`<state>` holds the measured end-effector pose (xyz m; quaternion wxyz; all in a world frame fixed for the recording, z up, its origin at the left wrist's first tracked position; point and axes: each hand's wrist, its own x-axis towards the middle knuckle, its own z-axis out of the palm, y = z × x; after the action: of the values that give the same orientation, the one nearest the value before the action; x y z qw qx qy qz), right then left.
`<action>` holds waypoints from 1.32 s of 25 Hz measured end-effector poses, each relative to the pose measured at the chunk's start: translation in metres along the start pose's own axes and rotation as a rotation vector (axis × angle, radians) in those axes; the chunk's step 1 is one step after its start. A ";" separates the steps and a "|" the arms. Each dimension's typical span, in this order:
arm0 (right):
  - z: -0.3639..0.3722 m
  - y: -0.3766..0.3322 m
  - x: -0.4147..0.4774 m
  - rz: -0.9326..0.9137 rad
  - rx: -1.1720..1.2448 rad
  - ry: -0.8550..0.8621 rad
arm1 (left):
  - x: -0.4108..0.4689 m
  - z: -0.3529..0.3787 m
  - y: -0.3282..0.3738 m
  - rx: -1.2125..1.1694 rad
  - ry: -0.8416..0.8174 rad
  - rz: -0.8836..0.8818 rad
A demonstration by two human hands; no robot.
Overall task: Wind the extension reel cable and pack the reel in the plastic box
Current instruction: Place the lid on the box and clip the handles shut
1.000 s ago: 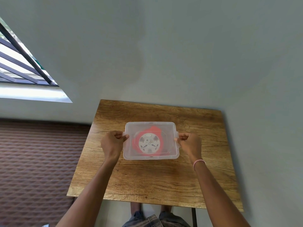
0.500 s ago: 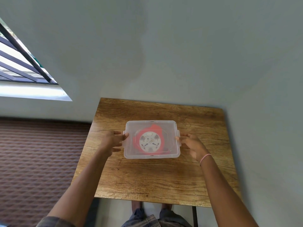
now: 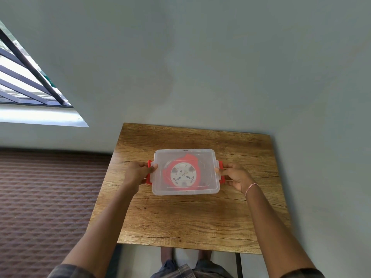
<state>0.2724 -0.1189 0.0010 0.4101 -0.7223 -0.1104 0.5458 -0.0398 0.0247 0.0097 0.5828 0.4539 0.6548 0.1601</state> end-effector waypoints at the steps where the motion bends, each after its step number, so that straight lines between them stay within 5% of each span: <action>1: 0.004 0.001 -0.001 -0.035 -0.029 0.071 | -0.001 0.003 -0.002 0.034 0.053 0.062; 5: 0.023 0.004 -0.012 -0.232 -0.310 0.313 | -0.005 0.012 -0.005 0.238 0.191 0.193; 17: 0.051 0.006 -0.016 -0.462 -0.910 0.578 | -0.015 0.034 -0.001 0.675 0.384 0.397; 25: 0.040 0.006 -0.016 -0.475 -0.840 0.490 | -0.010 0.030 -0.004 0.705 0.344 0.415; 33: 0.029 0.042 -0.036 -0.513 -0.479 0.282 | -0.035 0.016 -0.026 0.360 0.077 0.277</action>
<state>0.2213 -0.1542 -0.0055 0.3640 -0.8148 -0.3545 0.2793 -0.0394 -0.0220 0.0080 0.4394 0.6296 0.6260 0.1367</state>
